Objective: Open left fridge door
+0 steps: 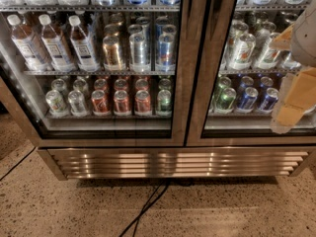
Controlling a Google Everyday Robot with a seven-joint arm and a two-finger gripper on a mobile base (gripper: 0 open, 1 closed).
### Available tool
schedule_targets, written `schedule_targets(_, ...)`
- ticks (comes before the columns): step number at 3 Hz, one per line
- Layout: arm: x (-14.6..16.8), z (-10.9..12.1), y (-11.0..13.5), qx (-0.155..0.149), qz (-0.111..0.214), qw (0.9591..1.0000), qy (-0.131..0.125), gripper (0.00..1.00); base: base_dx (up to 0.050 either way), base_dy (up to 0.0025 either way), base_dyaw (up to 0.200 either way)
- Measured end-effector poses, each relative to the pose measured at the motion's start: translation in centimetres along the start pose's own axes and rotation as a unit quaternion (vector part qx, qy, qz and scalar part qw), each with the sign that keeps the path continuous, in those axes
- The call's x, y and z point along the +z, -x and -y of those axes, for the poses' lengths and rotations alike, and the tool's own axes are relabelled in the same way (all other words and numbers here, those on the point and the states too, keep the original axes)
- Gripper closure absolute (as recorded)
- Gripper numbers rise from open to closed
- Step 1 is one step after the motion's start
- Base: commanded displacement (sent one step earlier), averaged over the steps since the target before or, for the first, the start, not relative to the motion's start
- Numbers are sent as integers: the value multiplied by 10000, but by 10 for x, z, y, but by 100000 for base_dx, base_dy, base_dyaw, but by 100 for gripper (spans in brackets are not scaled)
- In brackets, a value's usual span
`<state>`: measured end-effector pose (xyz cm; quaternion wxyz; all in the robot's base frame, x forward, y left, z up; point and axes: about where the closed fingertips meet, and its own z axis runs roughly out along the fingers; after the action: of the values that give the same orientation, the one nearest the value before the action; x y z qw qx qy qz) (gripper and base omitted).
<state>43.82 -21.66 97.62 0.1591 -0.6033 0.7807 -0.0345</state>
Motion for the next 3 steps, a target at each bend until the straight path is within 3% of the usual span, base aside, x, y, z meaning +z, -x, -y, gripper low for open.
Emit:
schedule_targets(1, 0, 0, 0, 0, 0, 10000, 0, 0, 0, 0, 0)
schedule_targets(2, 1, -7, 1, -222, -353, 9991, 42, 0, 0, 0, 0)
schedule_targets(3, 1, -6, 3, -230, -329, 9992, 2, 0, 0, 0, 0)
